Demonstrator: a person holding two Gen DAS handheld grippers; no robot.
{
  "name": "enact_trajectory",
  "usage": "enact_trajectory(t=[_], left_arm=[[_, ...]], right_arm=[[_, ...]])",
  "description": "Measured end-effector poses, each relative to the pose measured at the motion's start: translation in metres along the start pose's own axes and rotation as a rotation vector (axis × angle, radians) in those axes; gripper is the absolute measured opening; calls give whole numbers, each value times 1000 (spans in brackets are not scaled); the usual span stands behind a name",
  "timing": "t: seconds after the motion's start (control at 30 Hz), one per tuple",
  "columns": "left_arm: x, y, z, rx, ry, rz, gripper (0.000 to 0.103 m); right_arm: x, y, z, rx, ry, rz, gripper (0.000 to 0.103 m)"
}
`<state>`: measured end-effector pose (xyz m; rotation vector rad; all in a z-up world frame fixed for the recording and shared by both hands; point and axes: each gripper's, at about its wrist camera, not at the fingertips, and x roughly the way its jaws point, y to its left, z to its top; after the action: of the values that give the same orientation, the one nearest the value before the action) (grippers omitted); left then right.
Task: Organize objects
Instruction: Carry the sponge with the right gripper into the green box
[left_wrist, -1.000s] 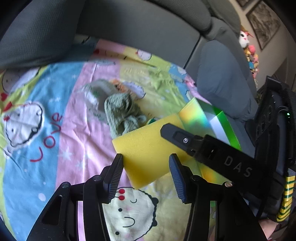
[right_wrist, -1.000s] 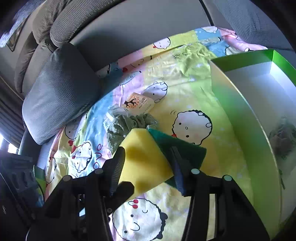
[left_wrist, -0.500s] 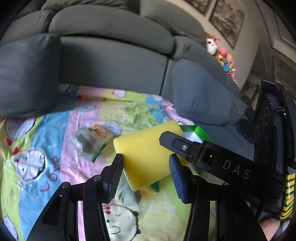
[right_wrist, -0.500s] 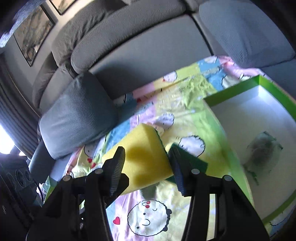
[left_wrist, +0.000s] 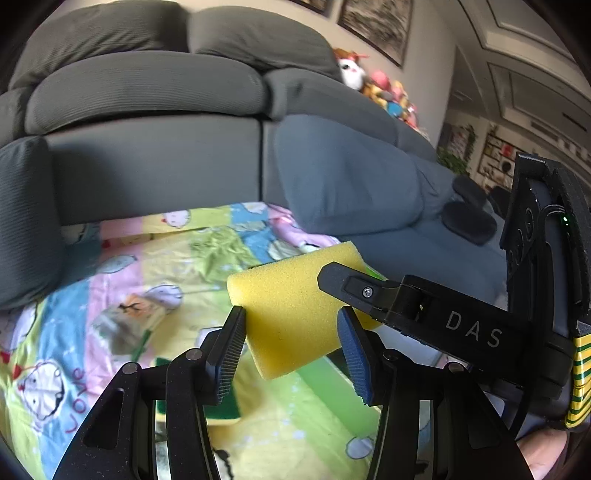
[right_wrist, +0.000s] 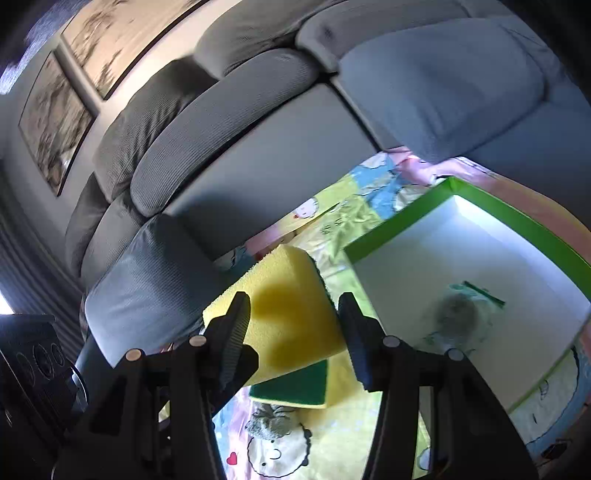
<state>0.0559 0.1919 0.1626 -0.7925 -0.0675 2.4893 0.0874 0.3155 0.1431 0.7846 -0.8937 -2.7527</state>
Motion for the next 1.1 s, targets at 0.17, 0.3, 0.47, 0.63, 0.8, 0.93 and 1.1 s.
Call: enact_trajectory(t=[0.17, 0.3, 0.47, 0.63, 0.8, 0.93, 1.1], left_arm=[[22, -22, 2, 43, 49, -48, 52], [39, -41, 2, 79, 90, -86, 52], [59, -62, 0, 116, 144, -139, 52], [74, -73, -4, 123, 196, -186, 52], [90, -77, -10, 104, 254, -222, 52], [99, -79, -16, 77, 294, -254, 52], [105, -77, -22, 54, 331, -275, 52]], right_arm=[[-11, -26, 3, 77, -28, -41, 49], [-21, -49, 4, 140, -45, -85, 49], [-33, -76, 3, 215, -62, -139, 49], [-41, -96, 1, 269, -70, -198, 49], [-40, -112, -1, 316, -53, -259, 49], [-38, -121, -4, 334, -34, -311, 49], [-33, -128, -6, 353, -11, -358, 49]])
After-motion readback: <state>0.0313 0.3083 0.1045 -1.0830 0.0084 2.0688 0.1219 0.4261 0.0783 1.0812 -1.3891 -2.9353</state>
